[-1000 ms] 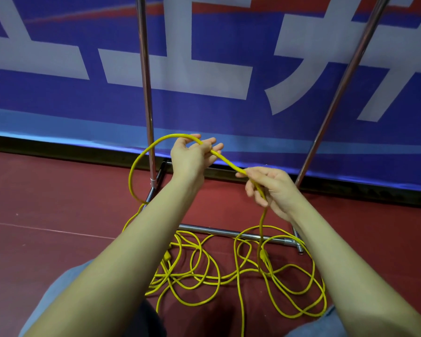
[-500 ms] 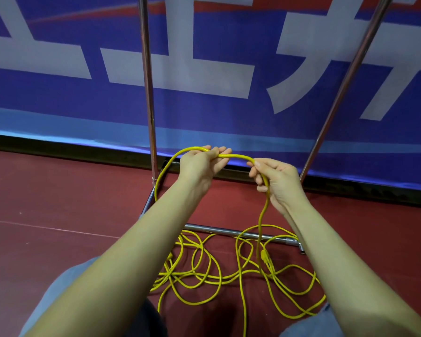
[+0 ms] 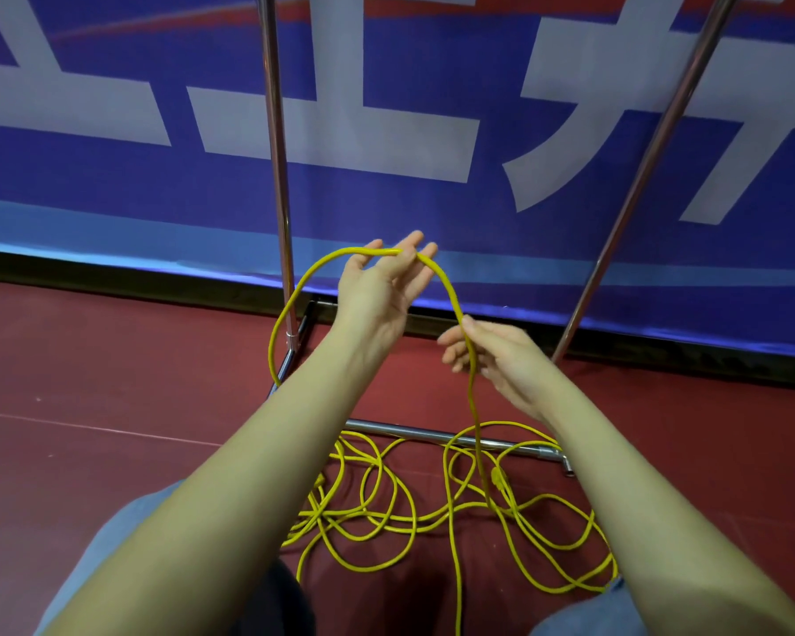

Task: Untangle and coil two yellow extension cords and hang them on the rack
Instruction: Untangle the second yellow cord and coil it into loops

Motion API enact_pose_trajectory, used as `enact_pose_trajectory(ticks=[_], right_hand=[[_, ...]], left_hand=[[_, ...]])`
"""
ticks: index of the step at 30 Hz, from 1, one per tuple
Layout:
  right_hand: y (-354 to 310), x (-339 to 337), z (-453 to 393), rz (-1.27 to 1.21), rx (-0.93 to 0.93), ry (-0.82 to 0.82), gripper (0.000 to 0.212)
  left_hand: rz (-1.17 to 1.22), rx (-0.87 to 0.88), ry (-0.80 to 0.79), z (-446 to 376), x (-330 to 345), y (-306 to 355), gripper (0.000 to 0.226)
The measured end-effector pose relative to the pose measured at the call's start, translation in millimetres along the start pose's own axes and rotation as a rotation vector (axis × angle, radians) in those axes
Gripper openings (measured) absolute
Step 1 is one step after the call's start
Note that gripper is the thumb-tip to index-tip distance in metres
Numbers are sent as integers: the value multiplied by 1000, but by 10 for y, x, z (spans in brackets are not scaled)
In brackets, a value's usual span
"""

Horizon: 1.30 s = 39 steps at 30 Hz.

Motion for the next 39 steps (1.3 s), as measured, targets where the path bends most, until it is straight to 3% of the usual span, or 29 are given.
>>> enact_pose_trajectory(ticks=[3,6,10,15,20,23,28,34,39], right_hand=[[107,-27,-6,73,68,-28,32],[42,-16,5,-36,20,-50,31],[-100,37,91,-86,-35,-120,28],[-171,78,147,-111,-73,-122,27],[-177,32,114,-152,-62,-59,31],[-173,94,113,-131,-35,-81,31],[-43,60,52,-46,69,-163,37],[185,-50,10,199,125,-139,30],[29,34,30,54,43,-121,32]], left_hand=[[93,57,67,-76,-41,103,36],[123,98,81,-68,-41,126,30],[-7,154,88,-88,-125,151,30],[-27,93,153,-104,-197,101,38],[-62,-86,-111,42,10,-36,6],[-159,-114,-225,177,119,-160,10],[-167,-22,-170,90,126,-52,15],[44,101,20,-145,-44,257,35],[-245,-39,-119,79,-22,-111,18]])
Point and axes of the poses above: each hand's wrist, its own z-axis away from the middle knuckle, its own x-axis out of the palm, y = z × x, the point moved 3 cm from there along -z, towards the middle knuckle, and after that the axes turned 11 degrees about x, right-handed, at the moved point
